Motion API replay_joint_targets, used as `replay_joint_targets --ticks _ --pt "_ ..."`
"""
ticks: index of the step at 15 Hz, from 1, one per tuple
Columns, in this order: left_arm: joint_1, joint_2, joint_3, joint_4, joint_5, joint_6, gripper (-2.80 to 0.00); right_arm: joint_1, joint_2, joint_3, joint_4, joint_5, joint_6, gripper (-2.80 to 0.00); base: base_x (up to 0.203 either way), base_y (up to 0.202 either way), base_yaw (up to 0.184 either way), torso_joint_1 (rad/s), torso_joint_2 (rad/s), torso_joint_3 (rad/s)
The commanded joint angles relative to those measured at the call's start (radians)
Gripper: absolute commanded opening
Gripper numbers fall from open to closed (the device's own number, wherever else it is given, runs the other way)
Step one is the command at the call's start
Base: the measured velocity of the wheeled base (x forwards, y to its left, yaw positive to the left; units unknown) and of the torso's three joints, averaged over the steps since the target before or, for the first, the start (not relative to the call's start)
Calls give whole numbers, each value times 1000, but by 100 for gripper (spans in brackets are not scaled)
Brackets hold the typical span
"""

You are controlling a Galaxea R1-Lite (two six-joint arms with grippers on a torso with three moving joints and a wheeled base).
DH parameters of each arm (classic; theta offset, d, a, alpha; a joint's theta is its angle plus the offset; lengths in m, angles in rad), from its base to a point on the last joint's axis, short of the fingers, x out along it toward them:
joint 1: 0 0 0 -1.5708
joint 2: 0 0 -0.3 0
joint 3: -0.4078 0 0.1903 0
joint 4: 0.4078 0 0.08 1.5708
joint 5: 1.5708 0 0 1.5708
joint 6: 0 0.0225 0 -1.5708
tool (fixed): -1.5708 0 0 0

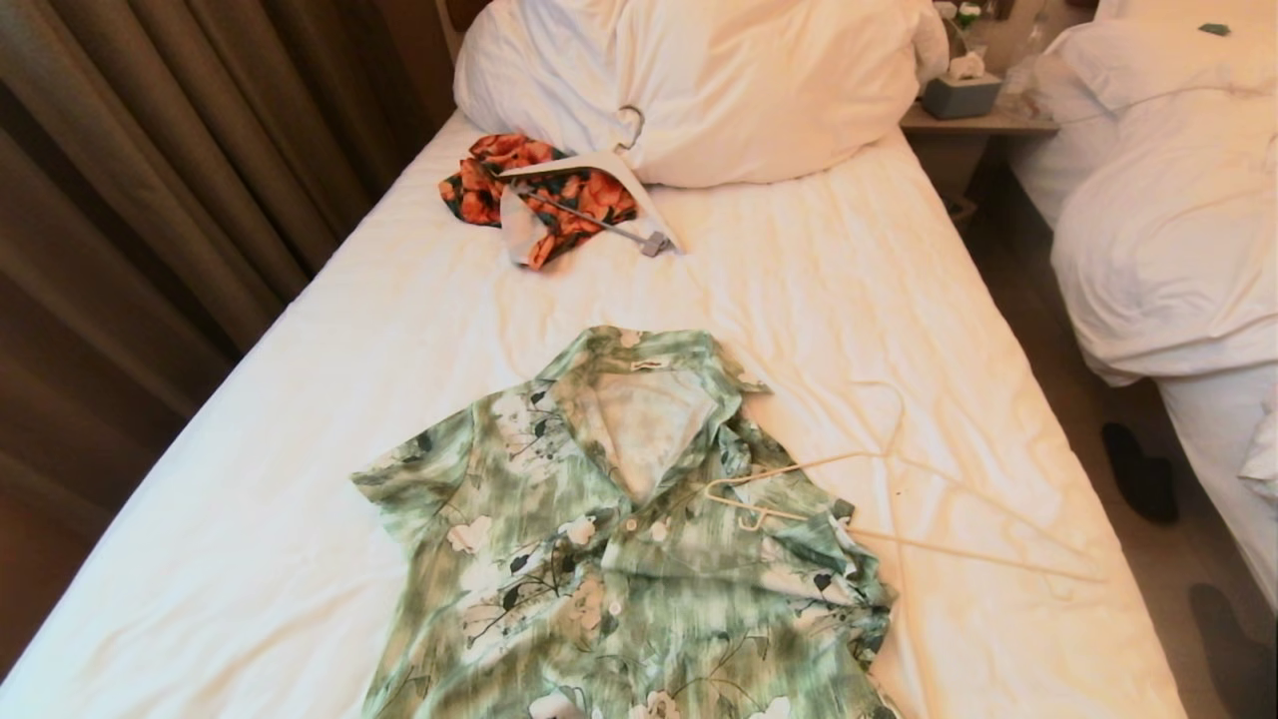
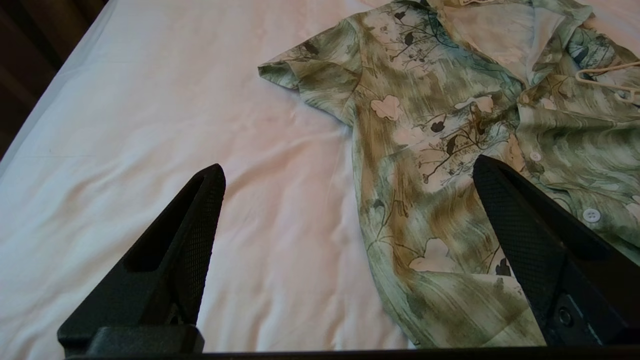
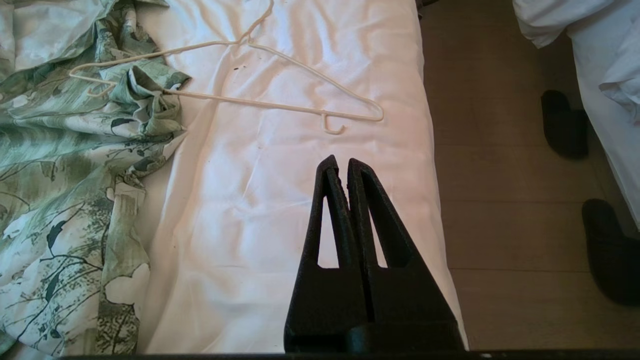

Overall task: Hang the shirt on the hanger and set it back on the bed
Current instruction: Lift the shirt and hanger

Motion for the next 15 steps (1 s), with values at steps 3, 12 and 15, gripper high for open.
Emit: replay_joint_targets --ticks 3,12,15 --pt "0 1 1 0 0 0 0 -1 3 -61 27 7 -12 -280 0 0 0 0 0 0" --pt "0 1 0 0 0 0 0 5 411 -336 109 69 21 -280 0 0 0 0 0 0" --pt "0 1 1 0 0 0 0 10 669 -444 68 107 78 -280 0 0 0 0 0 0"
